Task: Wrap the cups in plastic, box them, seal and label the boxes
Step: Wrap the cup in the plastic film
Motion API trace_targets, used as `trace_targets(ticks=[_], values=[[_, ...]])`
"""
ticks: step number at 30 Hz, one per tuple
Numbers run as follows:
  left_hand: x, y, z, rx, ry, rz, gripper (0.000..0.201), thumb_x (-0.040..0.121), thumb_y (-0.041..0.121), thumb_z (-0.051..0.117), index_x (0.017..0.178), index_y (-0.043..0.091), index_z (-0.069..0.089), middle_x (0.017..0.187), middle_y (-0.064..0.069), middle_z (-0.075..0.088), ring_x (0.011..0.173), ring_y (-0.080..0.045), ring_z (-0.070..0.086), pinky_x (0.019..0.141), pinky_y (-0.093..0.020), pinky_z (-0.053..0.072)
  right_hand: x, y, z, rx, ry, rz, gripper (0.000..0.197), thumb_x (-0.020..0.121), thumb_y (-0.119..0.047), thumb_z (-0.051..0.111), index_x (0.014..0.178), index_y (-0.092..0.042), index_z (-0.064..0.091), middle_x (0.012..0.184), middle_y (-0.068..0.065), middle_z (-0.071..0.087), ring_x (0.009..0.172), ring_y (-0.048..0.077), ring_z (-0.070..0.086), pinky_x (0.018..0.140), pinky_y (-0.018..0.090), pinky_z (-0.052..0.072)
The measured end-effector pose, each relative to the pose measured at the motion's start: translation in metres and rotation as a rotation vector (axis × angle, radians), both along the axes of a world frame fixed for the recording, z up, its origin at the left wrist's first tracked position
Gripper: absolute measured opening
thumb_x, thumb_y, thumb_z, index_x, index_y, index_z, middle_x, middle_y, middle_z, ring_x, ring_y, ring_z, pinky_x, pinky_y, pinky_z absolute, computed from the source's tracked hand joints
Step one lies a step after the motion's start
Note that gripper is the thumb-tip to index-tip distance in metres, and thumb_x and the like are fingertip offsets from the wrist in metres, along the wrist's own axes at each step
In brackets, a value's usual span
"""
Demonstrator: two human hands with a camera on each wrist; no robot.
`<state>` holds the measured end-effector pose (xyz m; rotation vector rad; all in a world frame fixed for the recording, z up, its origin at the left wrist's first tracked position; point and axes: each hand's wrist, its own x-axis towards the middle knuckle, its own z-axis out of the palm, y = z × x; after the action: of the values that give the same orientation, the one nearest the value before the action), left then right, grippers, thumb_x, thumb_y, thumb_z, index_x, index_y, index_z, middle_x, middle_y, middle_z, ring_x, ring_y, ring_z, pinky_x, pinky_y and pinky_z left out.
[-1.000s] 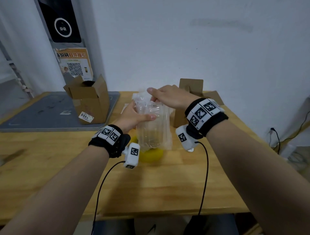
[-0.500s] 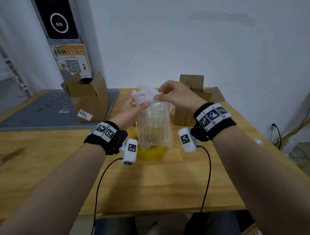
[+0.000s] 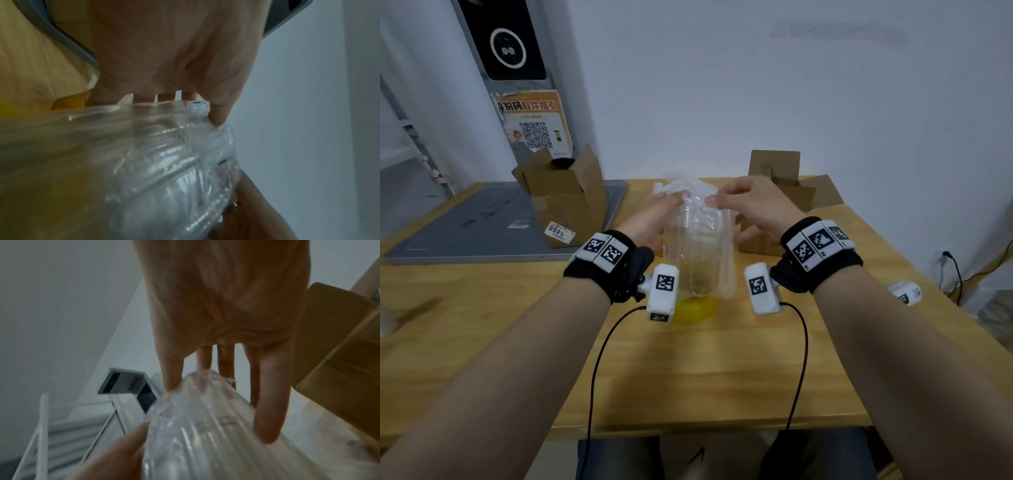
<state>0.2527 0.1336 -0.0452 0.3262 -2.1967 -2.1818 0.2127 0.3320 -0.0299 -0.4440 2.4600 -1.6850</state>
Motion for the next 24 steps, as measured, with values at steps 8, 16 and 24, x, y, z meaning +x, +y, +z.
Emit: trace_targets(ticks=[8,16,24], values=[[-0.002,0.0,-0.004,-0.351,0.009,-0.102,0.076,0.081,0.083,0.046,0.139,0.035,0.058,0.14,0.002,0.062,0.121,-0.029,0.063,0.095,-0.059,0.055,0.001,-0.004,-0.001,0.22,0.166,0.082,0.037,0.094,-0.051,0.069,0.082,-0.017,0.073,0.085,0.013,0.068,0.068,0.037,0.073,0.081,0.053,0.061],[-0.017,-0.001,0.016,-0.552,-0.179,-0.202,0.032,0.1,0.045,0.061,0.124,0.024,0.058,0.117,-0.005,0.067,0.096,-0.022,0.069,0.067,-0.032,0.056,-0.003,-0.01,-0.009,0.065,0.162,0.012,0.038,0.085,-0.039,0.084,0.1,-0.015,0.058,0.089,0.001,0.051,0.063,0.016,0.055,0.054,0.035,0.058],[-0.038,-0.016,0.002,-0.551,-0.383,-0.33,0.041,0.093,0.036,0.064,0.123,0.008,0.066,0.126,-0.018,0.07,0.115,-0.039,0.067,0.107,-0.056,0.048,-0.003,-0.01,-0.009,-0.016,0.144,0.024,0.04,0.08,-0.036,0.088,0.097,-0.017,0.057,0.095,0.004,0.052,0.076,0.017,0.057,0.056,0.035,0.06]])
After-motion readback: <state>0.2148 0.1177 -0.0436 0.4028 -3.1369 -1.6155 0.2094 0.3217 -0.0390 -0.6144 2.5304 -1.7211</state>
